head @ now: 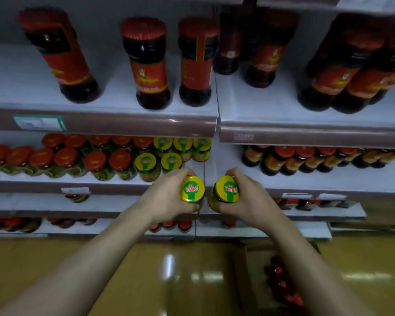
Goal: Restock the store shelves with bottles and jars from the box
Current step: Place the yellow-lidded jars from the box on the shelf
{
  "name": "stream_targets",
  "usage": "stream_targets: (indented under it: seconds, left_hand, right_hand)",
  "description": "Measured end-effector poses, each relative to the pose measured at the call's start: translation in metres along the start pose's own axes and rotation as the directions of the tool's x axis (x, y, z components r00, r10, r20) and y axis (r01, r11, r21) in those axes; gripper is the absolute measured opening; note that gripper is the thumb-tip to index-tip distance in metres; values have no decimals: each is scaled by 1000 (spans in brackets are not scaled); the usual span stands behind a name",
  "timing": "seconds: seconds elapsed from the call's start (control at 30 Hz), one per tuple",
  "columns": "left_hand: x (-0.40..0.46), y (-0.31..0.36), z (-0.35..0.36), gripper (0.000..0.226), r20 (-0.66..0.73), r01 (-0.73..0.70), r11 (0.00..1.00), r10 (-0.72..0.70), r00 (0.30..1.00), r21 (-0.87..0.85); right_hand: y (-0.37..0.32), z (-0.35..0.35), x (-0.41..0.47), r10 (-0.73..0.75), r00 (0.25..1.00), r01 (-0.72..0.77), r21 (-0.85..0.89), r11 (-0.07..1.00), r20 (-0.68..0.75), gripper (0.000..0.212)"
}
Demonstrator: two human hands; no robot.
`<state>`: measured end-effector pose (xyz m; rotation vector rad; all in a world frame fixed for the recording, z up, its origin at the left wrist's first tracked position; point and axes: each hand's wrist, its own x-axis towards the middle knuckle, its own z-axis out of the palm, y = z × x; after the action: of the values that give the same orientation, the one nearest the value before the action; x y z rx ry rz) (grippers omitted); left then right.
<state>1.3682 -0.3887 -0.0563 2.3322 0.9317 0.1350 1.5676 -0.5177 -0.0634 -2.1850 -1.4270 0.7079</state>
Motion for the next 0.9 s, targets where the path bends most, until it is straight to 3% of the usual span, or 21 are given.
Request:
stream_targets:
  seconds: [0.27, 0.5, 0.9]
  left_hand:
    - [74, -25, 32, 65, -39, -84, 991, 89, 995, 108]
    - [115, -41, 50, 64, -33, -82, 983, 88, 996, 163]
    - [148, -63, 57, 91, 45, -4, 957, -10, 999, 291]
  right_hand:
    - [64, 34, 72, -73, 997, 73, 55, 996, -14, 60]
    - [92, 49, 122, -125, 987, 126, 3, 992, -98, 81]
    - [109, 61, 151, -109, 992, 106, -53, 993, -60, 90]
